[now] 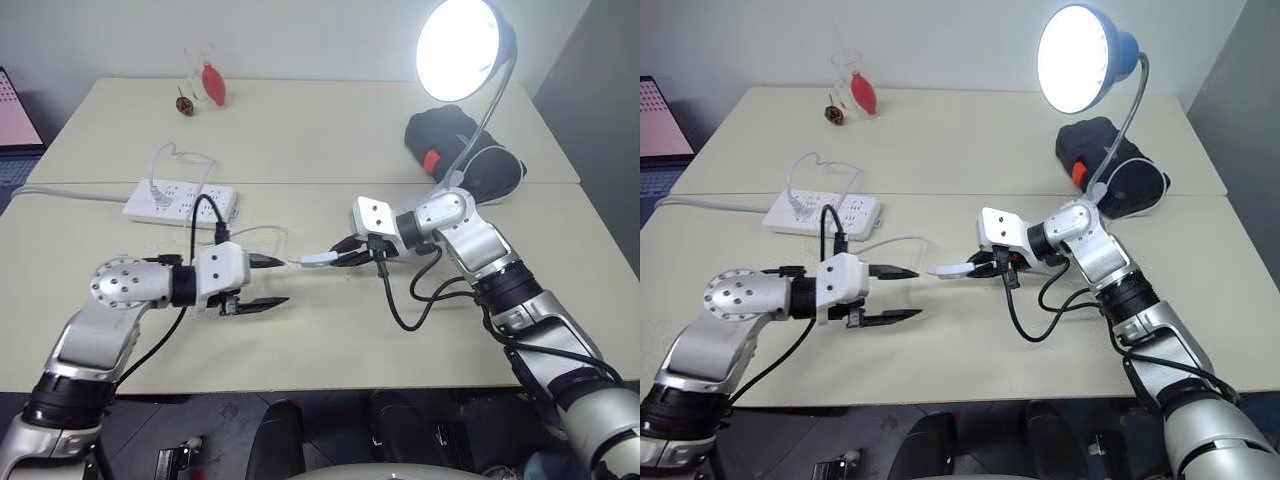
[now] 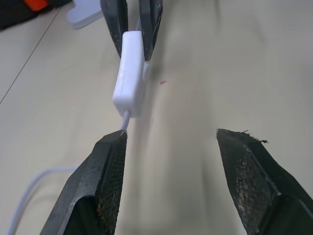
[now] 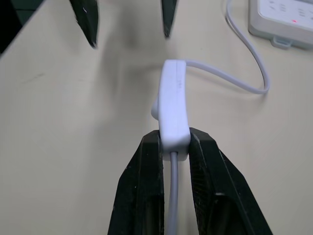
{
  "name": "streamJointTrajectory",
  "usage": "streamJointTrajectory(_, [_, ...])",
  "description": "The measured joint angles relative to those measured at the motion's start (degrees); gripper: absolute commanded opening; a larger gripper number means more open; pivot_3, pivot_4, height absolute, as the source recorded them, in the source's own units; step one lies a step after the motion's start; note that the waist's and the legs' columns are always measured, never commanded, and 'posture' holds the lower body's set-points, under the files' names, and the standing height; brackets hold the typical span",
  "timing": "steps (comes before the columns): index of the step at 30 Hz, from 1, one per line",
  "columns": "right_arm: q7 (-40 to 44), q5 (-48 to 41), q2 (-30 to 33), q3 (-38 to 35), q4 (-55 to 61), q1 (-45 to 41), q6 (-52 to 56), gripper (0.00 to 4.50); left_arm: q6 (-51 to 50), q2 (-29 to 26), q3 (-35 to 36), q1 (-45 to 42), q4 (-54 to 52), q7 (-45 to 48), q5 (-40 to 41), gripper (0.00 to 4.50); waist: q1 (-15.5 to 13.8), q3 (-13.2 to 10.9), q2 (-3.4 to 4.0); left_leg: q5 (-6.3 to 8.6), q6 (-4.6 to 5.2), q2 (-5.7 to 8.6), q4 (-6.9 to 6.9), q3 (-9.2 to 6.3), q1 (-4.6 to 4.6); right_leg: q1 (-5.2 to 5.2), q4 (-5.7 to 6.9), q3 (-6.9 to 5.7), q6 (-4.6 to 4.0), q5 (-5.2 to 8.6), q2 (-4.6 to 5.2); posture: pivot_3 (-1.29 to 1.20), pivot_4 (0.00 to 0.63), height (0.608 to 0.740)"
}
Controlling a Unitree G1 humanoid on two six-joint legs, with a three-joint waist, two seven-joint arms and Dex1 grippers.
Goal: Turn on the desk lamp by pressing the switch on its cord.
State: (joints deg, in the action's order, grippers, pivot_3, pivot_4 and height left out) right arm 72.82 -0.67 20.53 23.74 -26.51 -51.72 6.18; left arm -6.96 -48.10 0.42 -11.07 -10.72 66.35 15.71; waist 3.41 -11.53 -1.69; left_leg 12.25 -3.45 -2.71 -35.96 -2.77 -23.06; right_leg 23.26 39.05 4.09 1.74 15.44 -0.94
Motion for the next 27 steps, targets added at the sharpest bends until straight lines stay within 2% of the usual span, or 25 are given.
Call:
streamJointTrajectory(4, [-3.94, 2.82, -2.75, 0.11, -8.79, -1.91, -4.85, 0.37, -1.64, -0.10, 3.50, 4.22, -2.00, -1.71, 1.40, 3.02, -0.07, 0.00, 0.00, 0.00, 0.00, 0.00, 0.01, 0.02, 0.01, 0.00, -0.01, 0.01, -0.01, 0.00, 0.01, 0.00, 0.150, 0.740])
streamJointTrajectory(6, [-5.34, 4.03, -3.41, 0.11, -12.37, -2.03, -6.42, 1.07, -2.03, -0.10, 4.36, 5.63, -2.23, -2.12, 1.86, 3.02, -0.19, 0.00, 0.00, 0.00, 0.00, 0.00, 0.01, 0.00, 0.01, 0.00, -0.01, -0.01, -0.02, 0.01, 0.01, 0.00, 0.150, 0.740])
streamJointTrajectory(8, [-6.85, 4.34, -4.08, 0.06, -16.07, -2.03, -8.06, 1.39, -2.89, 0.06, 4.92, 6.38, -2.26, -3.14, 2.11, 3.02, -0.22, -0.01, 0.01, 0.00, 0.00, 0.00, 0.00, 0.00, -0.01, 0.00, 0.00, 0.00, -0.03, 0.01, 0.01, 0.00, 0.150, 0.740])
streamJointTrajectory(13, [-6.87, 4.28, -2.96, -0.70, -16.82, -1.44, -9.49, 2.66, -4.18, 0.29, 6.37, 6.32, -2.31, -6.25, 2.16, 3.02, -0.17, -0.01, 0.02, 0.00, 0.00, 0.00, 0.00, -0.02, 0.00, 0.00, 0.01, -0.01, -0.02, 0.01, 0.01, 0.00, 0.150, 0.740])
streamJointTrajectory(20, [-3.97, 0.86, 3.83, -5.08, -1.69, 4.31, -4.86, 4.40, -8.57, 0.34, 6.82, 6.34, -3.80, -9.73, 2.23, 3.02, -0.19, -0.01, 0.02, 0.00, 0.00, 0.00, 0.02, -0.03, -0.02, 0.00, 0.00, -0.01, -0.02, 0.01, 0.01, 0.00, 0.150, 0.740])
streamJointTrajectory(22, [-2.50, -3.31, 6.82, -8.05, 8.30, 8.32, -0.47, 4.40, -11.10, 0.23, 7.87, 7.16, -5.79, -10.27, 3.52, 3.02, -0.24, -0.01, 0.02, 0.00, 0.00, 0.00, 0.03, -0.06, -0.04, 0.00, 0.00, -0.02, -0.02, 0.02, 0.02, 0.00, 0.150, 0.740])
streamJointTrajectory(27, [-1.38, -8.88, 13.67, -12.28, 24.26, 14.35, 7.96, 4.40, -15.18, 0.15, 9.84, 7.62, -8.29, -11.01, 6.12, 3.02, -0.26, -0.01, 0.01, 0.00, 0.00, 0.00, 0.02, -0.05, 0.02, -0.04, -0.01, -0.02, -0.01, 0.02, 0.01, 0.00, 0.150, 0.740])
